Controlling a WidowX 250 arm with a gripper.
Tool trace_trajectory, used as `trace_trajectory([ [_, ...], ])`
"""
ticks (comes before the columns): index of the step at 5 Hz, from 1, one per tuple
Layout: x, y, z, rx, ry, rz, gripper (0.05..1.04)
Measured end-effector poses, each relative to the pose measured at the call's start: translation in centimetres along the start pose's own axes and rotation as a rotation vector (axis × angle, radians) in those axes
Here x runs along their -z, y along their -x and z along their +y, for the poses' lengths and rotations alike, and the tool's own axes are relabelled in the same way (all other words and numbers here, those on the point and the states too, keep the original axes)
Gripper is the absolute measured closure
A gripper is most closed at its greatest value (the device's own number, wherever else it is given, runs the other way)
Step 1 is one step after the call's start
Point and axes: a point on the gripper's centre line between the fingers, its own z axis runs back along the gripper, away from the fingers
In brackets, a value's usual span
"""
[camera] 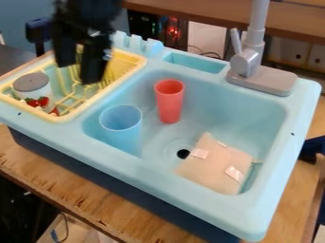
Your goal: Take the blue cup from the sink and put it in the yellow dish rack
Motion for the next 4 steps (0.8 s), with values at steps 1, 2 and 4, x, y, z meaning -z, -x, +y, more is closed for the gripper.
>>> trace_trajectory([
  [1, -0.9, 0.1, -2.4, 0.029, -0.017, -0.045, 0.083],
  [2, -1.3, 0.5, -5.1, 0.025, -0.034, -0.062, 0.083],
  [4, 0.0, -0.3, -6.7, -0.003, 0.030, -0.054, 0.083],
])
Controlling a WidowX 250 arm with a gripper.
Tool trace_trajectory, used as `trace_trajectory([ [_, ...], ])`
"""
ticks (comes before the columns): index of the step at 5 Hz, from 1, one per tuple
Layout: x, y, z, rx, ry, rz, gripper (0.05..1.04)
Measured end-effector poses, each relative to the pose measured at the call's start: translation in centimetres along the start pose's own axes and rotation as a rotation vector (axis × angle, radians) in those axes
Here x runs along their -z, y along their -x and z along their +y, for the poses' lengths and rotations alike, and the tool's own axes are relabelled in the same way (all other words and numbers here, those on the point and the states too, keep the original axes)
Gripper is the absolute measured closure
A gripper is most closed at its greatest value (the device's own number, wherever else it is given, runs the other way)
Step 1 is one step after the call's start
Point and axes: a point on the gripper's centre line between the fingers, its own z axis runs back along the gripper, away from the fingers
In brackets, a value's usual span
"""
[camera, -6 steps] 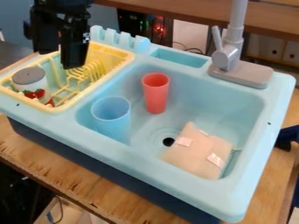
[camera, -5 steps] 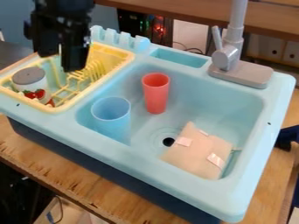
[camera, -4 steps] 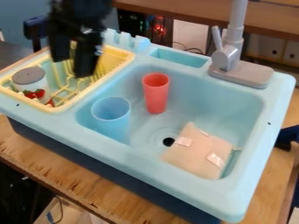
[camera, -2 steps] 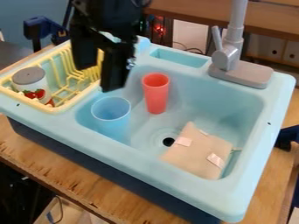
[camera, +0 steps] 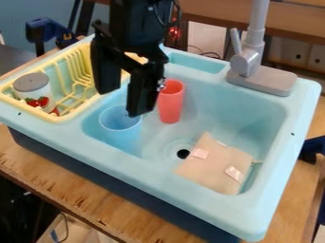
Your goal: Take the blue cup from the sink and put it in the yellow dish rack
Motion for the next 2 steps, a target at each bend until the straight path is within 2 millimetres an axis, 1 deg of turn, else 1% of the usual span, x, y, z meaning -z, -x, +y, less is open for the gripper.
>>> trace_trajectory([
  [2, 2.1, -1.3, -0.7, -0.018, 0.014, 0.000, 0.083],
])
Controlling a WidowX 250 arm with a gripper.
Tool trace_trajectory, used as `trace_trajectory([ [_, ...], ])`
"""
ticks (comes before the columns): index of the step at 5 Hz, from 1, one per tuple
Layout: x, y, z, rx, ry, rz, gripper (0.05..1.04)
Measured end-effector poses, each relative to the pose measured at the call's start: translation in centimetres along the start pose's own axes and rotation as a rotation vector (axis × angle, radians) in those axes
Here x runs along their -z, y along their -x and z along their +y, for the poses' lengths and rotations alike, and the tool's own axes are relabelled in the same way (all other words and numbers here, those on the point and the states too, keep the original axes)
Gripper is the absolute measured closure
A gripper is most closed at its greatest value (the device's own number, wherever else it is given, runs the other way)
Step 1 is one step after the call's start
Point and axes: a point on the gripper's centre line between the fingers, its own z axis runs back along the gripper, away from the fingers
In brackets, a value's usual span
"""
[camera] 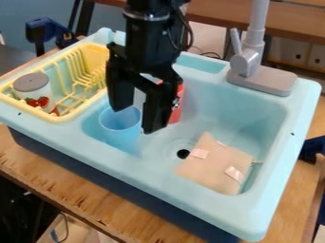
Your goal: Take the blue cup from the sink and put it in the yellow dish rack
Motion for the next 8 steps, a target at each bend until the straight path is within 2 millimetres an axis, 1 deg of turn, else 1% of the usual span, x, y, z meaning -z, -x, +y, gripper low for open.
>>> trace_trajectory([
  [1, 2.0, -0.7, 0.1, -0.020, -0.001, 0.058, 0.083],
  [2, 2.8, -1.1, 0.0, -0.044, 0.006, 0.078, 0.083],
  [3, 3.0, -1.4, -0.2, -0.046, 0.044, 0.064, 0.124],
  [4, 3.0, -1.4, 0.4, -0.067, 0.047, 0.058, 0.399],
  [5, 3.1, -1.2, 0.5, -0.084, 0.038, 0.067, 0.692],
  [6, 3.0, -0.8, 0.5, -0.092, 0.041, 0.089, 0.909],
  [7, 2.1, 0.9, 1.3, -0.104, 0.066, 0.147, 0.989],
  [8, -0.6, 1.2, 1.5, -0.067, 0.064, 0.153, 0.993],
])
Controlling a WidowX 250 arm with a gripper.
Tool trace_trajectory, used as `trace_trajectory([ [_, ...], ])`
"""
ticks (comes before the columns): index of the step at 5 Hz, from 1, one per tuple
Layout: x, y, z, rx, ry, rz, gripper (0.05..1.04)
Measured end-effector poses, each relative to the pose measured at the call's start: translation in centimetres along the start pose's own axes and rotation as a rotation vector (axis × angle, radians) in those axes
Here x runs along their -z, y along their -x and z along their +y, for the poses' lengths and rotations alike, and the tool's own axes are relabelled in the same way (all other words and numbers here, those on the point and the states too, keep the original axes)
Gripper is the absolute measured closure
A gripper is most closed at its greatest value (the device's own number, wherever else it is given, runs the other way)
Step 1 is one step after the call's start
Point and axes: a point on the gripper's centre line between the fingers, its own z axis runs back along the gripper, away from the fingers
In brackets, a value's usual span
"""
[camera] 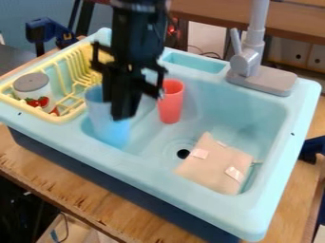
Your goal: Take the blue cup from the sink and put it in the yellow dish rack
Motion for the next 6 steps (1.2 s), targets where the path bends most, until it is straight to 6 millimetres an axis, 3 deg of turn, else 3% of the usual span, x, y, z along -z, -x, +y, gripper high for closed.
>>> trace_trajectory([
  [1, -4.2, -0.3, -0.1, 0.101, 0.010, -0.058, 0.993],
  [2, -6.8, -0.4, 1.7, 0.073, -0.005, -0.118, 0.993],
  [4, -7.2, -2.6, 6.3, 0.014, -0.026, -0.131, 0.993],
  [6, -5.7, -5.8, 8.0, 0.034, -0.054, -0.085, 0.993],
])
